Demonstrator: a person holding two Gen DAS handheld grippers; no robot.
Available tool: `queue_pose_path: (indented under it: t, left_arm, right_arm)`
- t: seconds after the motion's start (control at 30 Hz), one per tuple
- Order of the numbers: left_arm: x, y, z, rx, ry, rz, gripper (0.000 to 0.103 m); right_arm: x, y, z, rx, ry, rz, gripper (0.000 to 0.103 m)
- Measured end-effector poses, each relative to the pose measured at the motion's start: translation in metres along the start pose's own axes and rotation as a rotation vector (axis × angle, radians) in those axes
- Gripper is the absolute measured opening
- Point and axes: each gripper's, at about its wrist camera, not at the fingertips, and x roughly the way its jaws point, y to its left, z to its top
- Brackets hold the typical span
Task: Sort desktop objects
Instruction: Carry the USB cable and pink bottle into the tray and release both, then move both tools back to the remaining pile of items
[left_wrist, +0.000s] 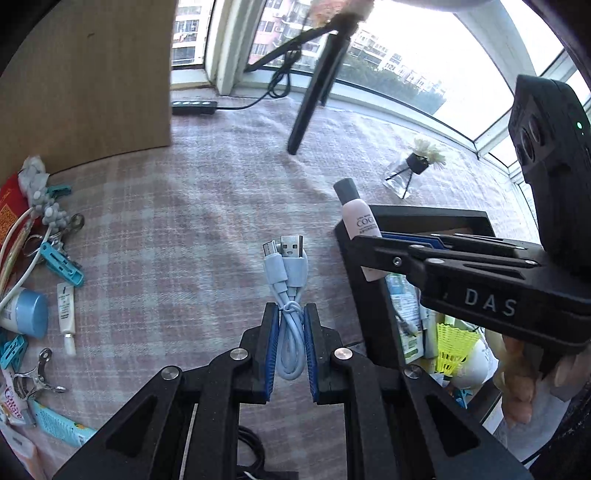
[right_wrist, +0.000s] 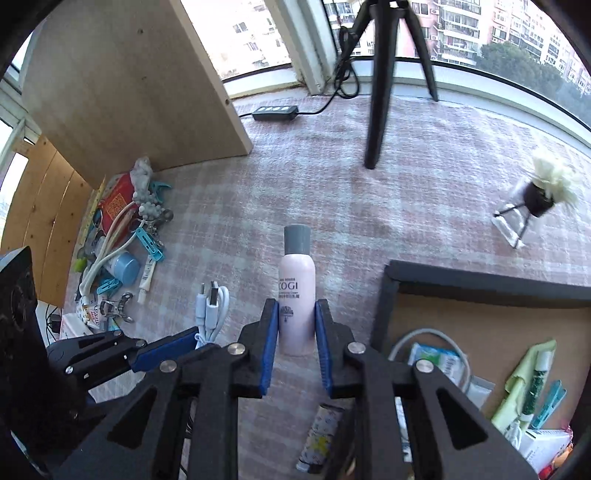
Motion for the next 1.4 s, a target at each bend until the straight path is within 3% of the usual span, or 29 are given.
queue_pose_path:
  t: [0.2, 0.33, 0.67, 0.7, 0.73, 0.77, 0.83, 1.13, 1.4]
  left_arm:
    - [0.025, -0.069, 0.008, 0.101, 0.047, -0.050, 0.013]
    - [0.044, -0.103, 0.004, 0.149, 0.089, -0.061, 0.013]
    - [0.056, -0.132, -0.014, 0.215, 0.111, -0.019, 0.016]
    - [0.055, -0.133, -0.015, 0.214, 0.108, -0.014, 0.020]
    - [0.053, -0.132, -0.015, 0.209, 0.112, -0.009, 0.039]
    - [0.049, -0.131, -0.016, 0.198, 0.105, -0.013, 0.050]
    - [0.040, -0.128, -0.016, 0.189, 0.080, -0.031, 0.050]
    - [0.000, -0.096, -0.028, 0.138, 0.027, -0.003, 0.047]
    - [-0.048, -0.015, -0.050, 0.041, -0.017, 0.089, 0.047]
  right_arm:
    - [-0.041, -0.062, -0.036, 0.081, -0.023, -0.081, 0.020]
    - [-0.045, -0.089, -0.053, 0.123, -0.020, -0.119, 0.020]
    - [-0.054, -0.118, -0.073, 0.164, -0.019, -0.139, 0.020]
    - [-0.055, -0.118, -0.074, 0.160, -0.022, -0.130, 0.020]
    - [-0.056, -0.117, -0.074, 0.159, -0.022, -0.119, 0.022]
    - [-0.056, -0.116, -0.075, 0.164, -0.020, -0.118, 0.027]
    - [-0.061, -0.113, -0.077, 0.164, -0.044, -0.124, 0.047]
    - [-0.078, -0.086, -0.090, 0.136, -0.081, -0.105, 0.048]
    - [-0.085, -0.031, -0.101, 0.063, -0.084, -0.057, 0.048]
